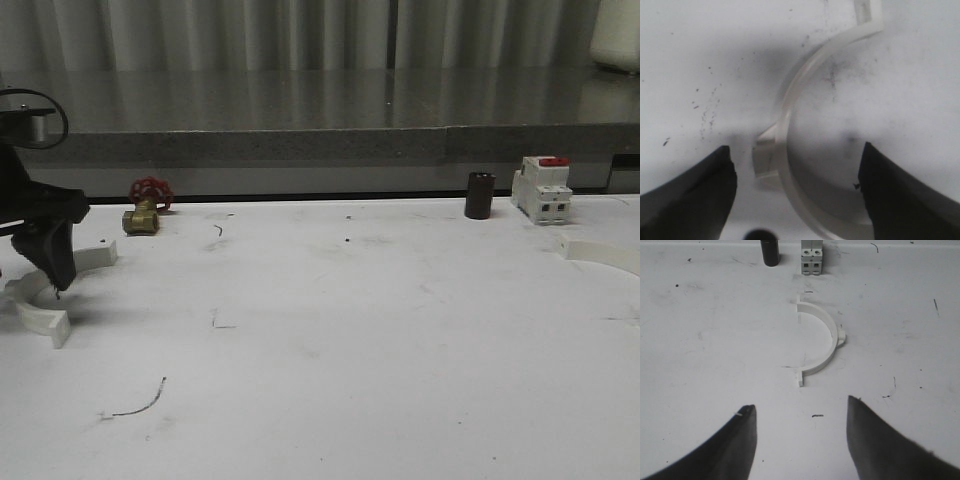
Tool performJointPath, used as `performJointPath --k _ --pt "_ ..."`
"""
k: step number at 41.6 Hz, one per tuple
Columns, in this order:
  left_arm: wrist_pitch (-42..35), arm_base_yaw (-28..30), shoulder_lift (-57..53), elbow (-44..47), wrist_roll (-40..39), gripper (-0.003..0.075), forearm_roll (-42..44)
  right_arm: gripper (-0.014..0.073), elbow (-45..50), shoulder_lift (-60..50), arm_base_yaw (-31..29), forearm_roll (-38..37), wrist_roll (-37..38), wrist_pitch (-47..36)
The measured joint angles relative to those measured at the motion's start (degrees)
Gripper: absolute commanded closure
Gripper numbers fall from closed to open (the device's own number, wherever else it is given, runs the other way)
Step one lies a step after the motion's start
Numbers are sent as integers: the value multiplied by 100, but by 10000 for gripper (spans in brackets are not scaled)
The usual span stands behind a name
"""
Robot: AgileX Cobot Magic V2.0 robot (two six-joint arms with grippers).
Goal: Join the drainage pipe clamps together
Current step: 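Lower the left gripper and grasp the end of the nearby white half-clamp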
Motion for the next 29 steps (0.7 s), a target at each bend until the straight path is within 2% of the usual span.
performJointPath --k 9,24,29 --pt "-111 0 16 0 0 412 -127 160 0 0 0 0 0 0" --pt "-141 0 171 0 0 429 -127 160 0 0 0 0 0 0" --pt "-153 0 218 0 0 496 -127 160 0 0 0 0 0 0"
